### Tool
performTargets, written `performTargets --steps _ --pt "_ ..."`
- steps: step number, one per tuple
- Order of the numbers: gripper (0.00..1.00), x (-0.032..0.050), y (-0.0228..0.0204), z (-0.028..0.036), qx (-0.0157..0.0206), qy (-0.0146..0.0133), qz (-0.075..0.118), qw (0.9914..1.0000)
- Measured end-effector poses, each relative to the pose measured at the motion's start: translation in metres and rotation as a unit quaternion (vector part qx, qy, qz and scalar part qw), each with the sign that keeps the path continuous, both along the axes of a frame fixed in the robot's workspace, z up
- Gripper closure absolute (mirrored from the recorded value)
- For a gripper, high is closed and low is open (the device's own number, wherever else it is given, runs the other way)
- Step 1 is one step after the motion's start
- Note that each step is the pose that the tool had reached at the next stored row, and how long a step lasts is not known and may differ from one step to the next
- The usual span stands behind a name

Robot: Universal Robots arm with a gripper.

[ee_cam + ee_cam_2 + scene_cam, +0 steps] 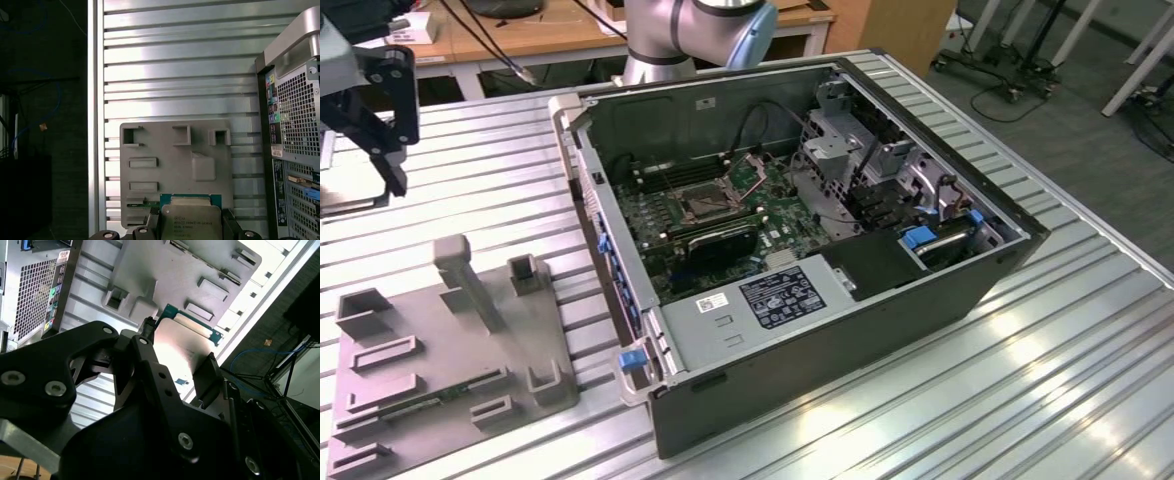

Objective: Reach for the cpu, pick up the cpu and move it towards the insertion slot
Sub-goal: 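Pick up the cpu and move it towards the insertion slot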

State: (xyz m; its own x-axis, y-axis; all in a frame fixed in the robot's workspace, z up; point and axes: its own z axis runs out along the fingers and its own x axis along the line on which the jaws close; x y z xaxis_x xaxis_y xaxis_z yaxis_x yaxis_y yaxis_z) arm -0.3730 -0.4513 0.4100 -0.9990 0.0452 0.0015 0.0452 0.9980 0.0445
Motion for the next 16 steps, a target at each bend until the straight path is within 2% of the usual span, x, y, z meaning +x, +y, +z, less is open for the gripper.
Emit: performTargets --steps 16 --pt "0.45 0.0185 0.0 0.0 0.0 0.0001 0.0 1.0"
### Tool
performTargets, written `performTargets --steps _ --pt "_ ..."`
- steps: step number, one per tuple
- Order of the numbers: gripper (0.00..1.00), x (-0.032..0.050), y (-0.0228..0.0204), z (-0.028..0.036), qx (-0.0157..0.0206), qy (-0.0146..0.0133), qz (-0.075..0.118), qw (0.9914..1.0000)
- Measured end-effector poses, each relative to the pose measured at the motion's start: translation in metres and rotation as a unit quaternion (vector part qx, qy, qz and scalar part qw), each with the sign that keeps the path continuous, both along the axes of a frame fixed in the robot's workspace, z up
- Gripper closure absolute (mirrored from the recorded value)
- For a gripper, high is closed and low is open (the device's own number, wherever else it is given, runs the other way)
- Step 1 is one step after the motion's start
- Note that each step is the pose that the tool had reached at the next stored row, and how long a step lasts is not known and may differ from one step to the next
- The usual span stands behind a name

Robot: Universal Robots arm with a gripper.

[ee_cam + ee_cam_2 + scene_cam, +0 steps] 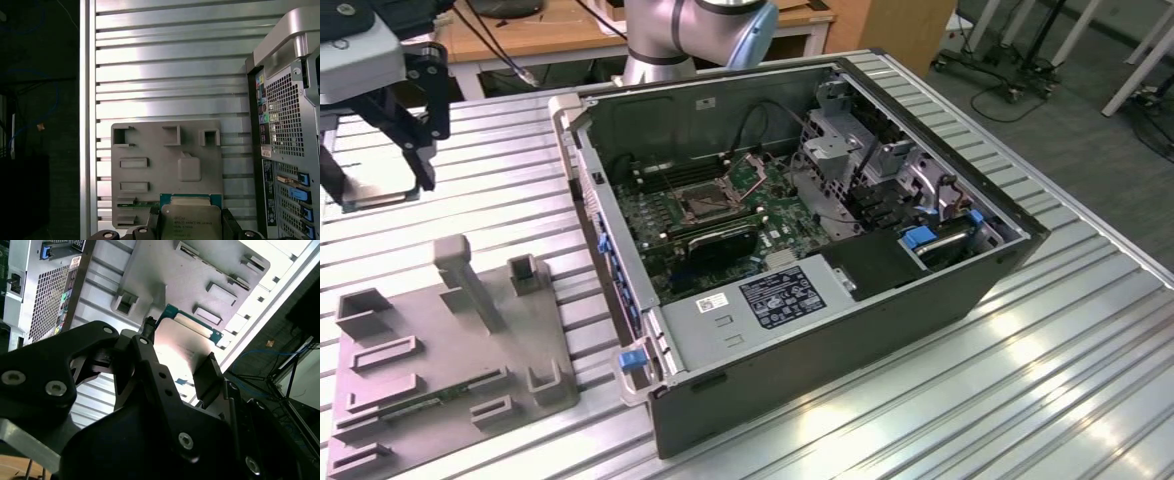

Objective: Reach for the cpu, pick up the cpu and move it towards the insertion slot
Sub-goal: 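Pick up the cpu and move it towards the insertion slot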

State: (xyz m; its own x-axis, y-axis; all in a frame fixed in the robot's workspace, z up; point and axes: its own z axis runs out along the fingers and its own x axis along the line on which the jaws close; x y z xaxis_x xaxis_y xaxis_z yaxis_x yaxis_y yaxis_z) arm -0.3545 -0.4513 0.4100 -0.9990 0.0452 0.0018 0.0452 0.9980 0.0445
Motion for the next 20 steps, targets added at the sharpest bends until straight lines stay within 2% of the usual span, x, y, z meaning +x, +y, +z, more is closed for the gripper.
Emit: performTargets --steps 20 --pt "0.45 0.0241 0.0 0.0 0.0 0.0002 0.0 1.0"
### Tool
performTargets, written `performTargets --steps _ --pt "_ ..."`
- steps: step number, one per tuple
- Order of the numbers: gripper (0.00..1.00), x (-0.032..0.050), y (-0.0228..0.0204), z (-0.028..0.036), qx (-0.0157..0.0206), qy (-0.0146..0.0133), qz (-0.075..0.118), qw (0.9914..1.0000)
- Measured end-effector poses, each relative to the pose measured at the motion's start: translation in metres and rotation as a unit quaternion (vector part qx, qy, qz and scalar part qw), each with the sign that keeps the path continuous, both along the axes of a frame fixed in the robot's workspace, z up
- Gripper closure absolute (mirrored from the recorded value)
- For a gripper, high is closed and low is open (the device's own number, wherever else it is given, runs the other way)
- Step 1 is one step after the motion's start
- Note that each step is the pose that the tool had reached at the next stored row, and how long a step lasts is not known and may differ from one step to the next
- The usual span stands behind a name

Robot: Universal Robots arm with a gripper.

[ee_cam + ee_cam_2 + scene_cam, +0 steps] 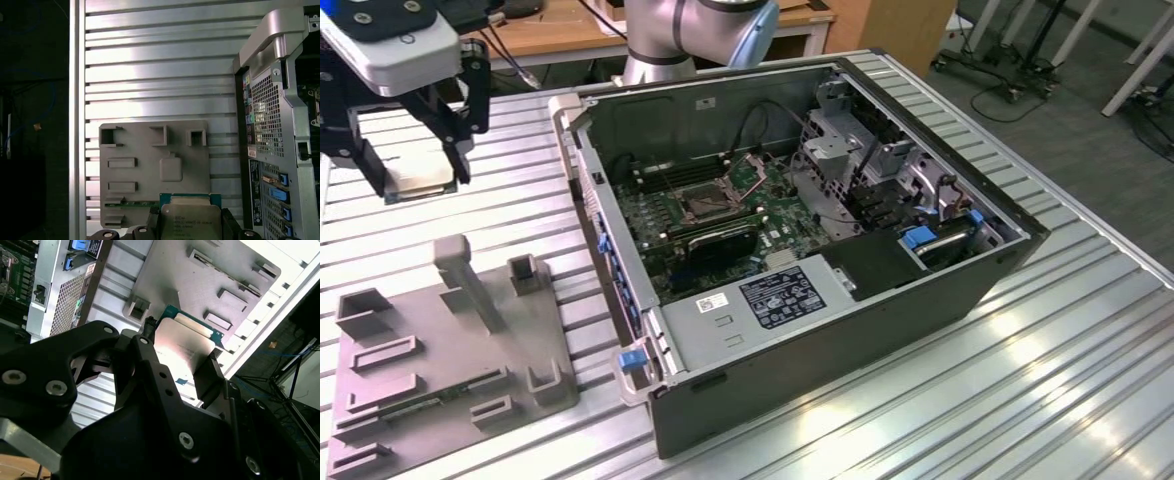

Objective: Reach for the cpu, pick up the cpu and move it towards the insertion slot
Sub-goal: 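Pick up the cpu and move it towards the insertion slot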

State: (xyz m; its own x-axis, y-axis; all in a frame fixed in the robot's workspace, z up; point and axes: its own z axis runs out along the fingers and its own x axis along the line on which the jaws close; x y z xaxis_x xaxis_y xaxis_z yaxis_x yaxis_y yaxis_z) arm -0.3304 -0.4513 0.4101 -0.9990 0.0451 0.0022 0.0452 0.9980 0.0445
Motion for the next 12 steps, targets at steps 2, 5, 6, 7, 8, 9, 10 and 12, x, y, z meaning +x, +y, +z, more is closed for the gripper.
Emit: performTargets --steps 2,5,6,7,8,9,10,12 --pt "0.45 0.0024 0.0 0.0 0.0 0.0 0.0 1.0" --pt "0.45 0.0063 0.0 0.0 0.0 0.0001 0.0 1.0" --pt "0.45 0.0076 0.0 0.0 0.0 0.0001 0.0 1.0" --pt "0.45 0.0093 0.0 0.0 0.0 0.0001 0.0 1.0" --pt "0.45 0.0107 0.0 0.0 0.0 0.0001 0.0 1.0" --pt "0.45 0.0121 0.0 0.0 0.0 0.0002 0.0 1.0" --pt "0.45 0.0134 0.0 0.0 0.0 0.0002 0.0 1.0" --pt "0.45 0.0162 0.0 -0.0001 0.0 0.0002 0.0 1.0"
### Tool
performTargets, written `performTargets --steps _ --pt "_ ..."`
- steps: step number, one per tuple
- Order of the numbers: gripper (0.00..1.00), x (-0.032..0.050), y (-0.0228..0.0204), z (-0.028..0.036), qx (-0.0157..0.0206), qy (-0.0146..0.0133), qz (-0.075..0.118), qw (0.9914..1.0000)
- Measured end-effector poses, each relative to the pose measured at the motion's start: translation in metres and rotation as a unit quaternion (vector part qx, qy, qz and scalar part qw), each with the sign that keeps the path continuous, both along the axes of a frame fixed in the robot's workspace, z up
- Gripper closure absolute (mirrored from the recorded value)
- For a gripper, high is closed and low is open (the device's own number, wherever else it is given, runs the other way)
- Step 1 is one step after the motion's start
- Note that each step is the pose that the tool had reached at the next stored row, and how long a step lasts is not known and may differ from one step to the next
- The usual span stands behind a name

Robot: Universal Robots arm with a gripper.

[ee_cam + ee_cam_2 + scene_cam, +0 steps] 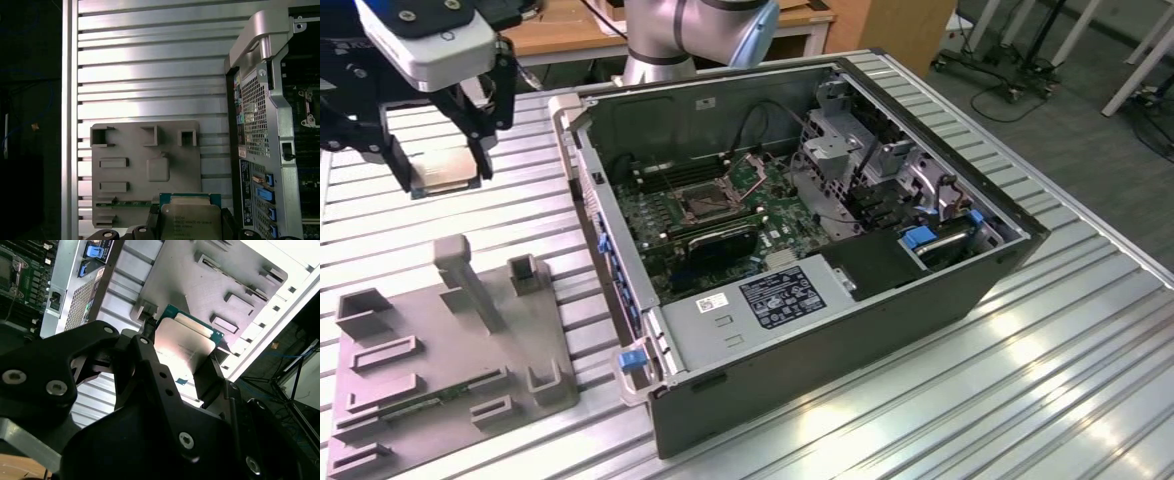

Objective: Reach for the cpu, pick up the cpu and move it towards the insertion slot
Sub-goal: 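Pick up the cpu and move it towards the insertion slot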

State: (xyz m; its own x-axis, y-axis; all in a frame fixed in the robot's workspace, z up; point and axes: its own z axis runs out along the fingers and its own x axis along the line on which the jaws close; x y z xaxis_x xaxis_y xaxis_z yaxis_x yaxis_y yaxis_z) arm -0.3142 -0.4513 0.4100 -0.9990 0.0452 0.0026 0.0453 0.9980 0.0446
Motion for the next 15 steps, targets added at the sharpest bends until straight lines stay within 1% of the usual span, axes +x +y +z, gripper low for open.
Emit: performTargets --steps 15 --pt "0.45 0.0194 0.0 0.0001 0.0 0.0004 0.0 1.0"
